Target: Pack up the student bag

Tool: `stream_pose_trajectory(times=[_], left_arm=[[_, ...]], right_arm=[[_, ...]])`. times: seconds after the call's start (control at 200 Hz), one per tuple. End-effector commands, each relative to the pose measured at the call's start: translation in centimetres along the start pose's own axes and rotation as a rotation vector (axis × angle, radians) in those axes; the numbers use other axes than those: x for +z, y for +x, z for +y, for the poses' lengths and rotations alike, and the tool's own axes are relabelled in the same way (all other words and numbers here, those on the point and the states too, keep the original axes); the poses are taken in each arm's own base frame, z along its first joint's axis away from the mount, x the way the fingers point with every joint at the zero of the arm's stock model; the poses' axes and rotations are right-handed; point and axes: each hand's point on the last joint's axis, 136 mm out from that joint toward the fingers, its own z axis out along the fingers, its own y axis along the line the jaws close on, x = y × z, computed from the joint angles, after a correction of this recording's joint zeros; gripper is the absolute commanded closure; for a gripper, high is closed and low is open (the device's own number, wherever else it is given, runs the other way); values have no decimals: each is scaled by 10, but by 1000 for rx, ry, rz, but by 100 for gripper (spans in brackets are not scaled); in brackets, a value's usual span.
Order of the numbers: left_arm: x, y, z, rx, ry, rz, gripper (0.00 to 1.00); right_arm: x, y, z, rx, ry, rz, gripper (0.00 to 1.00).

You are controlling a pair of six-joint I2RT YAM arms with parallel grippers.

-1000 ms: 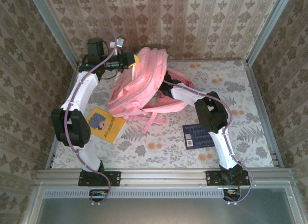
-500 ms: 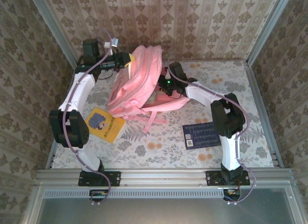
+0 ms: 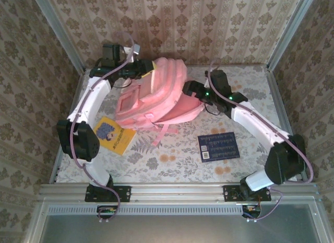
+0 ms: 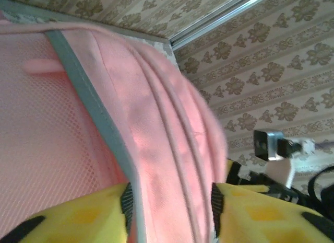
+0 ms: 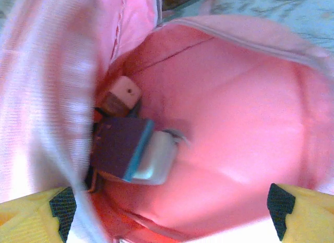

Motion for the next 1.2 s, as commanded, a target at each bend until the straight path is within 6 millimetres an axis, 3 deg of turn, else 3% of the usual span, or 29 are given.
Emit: stream_pose_trajectory(times=[0.0,0.175,0.285,0.3,0.41,0.54,0.67,0.765,0.86,1.195], left_arm=[[-8,-1,-7,64,-62,-48,48],[-11,38,-14,112,-154,-33,41],[1,82,-13,114,-185,19,39],[8,95,-20,125,-170,44,39],[29,152,-19,120,-183,103,39],[53,212,-21,125,-183,154,37],[75,262,-18,93,-169,192,34],[84,287,-7,42,-168,210,31],[87,306,1,12,-170,232,30],[75,342,22,-67,-157,267,24]], right_arm=[[-25,19,-39,-46,161,9,3],[-50,52,-87,-40,292,38,2],[-70,68,-138,-7,477,32,1],[-72,72,-145,4,499,33,1],[-86,87,-195,126,595,12,0],[-87,100,-241,302,632,2,0],[-71,112,-268,433,612,52,0],[-53,119,-269,450,558,129,0],[-41,129,-258,461,479,186,0],[-39,175,-213,492,269,294,0]])
